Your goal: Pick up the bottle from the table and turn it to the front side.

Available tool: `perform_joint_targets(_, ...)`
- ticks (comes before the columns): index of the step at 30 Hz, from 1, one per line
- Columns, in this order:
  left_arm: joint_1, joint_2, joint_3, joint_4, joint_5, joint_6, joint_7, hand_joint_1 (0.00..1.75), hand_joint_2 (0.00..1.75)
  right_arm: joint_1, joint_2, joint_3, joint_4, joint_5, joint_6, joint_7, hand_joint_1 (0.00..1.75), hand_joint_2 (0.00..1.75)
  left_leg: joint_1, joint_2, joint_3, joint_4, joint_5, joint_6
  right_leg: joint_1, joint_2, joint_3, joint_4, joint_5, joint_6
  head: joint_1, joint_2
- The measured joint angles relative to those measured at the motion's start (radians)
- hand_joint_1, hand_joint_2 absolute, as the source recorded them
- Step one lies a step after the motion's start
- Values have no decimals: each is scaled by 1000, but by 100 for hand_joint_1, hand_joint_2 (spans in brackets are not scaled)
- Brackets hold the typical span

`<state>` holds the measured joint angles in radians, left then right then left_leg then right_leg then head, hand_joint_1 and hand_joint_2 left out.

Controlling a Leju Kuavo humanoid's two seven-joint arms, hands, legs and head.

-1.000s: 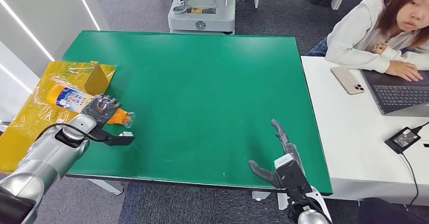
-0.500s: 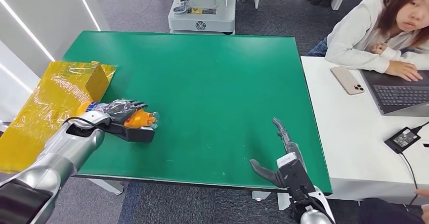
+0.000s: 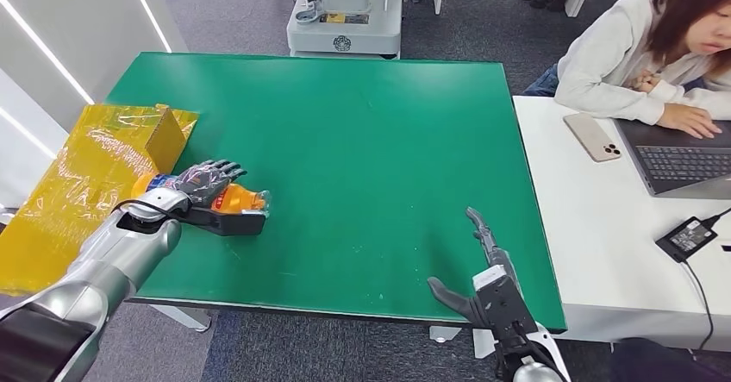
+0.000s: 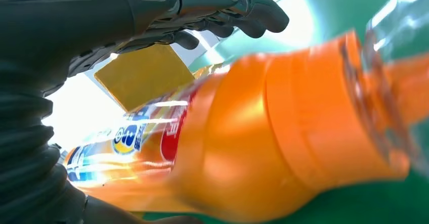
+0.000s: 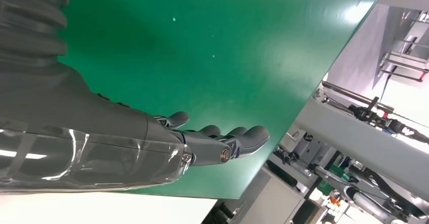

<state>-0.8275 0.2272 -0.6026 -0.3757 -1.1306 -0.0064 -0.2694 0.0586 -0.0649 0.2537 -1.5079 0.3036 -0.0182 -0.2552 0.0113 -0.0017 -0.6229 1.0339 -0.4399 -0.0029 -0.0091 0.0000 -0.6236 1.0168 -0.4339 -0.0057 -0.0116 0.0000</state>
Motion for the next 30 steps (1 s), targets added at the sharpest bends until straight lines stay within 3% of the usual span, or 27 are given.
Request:
perform_joint_targets(4, 18, -24, 90, -2, 239, 132, 5, 0, 175, 22, 0, -4, 1, -19, -27, 3, 0, 175, 0, -1, 0, 0, 0, 0, 0, -1, 0, 0, 0, 0, 0, 0)
perform_joint_targets(8, 28, -67, 237, -33, 406, 136, 104, 0, 175, 51, 0, -8, 2, -20, -52, 6, 0, 175, 0, -1, -1, 0, 0, 0, 0, 0, 0, 0, 0, 0, 0, 0)
perform_joint_targets(13, 27, -50, 270, -77, 293, 4, 207, 0, 175, 46, 0, -8, 23, -25, -48, 2, 0, 175, 0, 0, 0, 0, -1, -1, 0, 1, -1, 0, 0, 0, 0, 0)
perform_joint_targets(19, 61, 15, 257, -247, 177, 150, 309, 0, 175, 51, 2, -22, 26, -30, -47, 4, 0, 175, 1, 0, 0, 0, -1, -1, 0, 1, -1, 0, 0, -1, 0, 0)
perform_joint_targets(24, 201, 20, 268, -546, 397, 181, 132, 0, 175, 54, 6, -40, 17, -33, -41, 1, 0, 175, 0, 0, -1, 0, -2, 0, 0, 0, -1, 0, -2, 0, 0, 0)
perform_joint_targets(30, 381, -73, 252, -804, 681, 140, -62, 0, 175, 52, 9, -46, 17, -54, -36, -18, 0, 175, -1, 0, -1, 0, -4, 3, -1, 1, 0, -2, -2, 1, 0, 0)
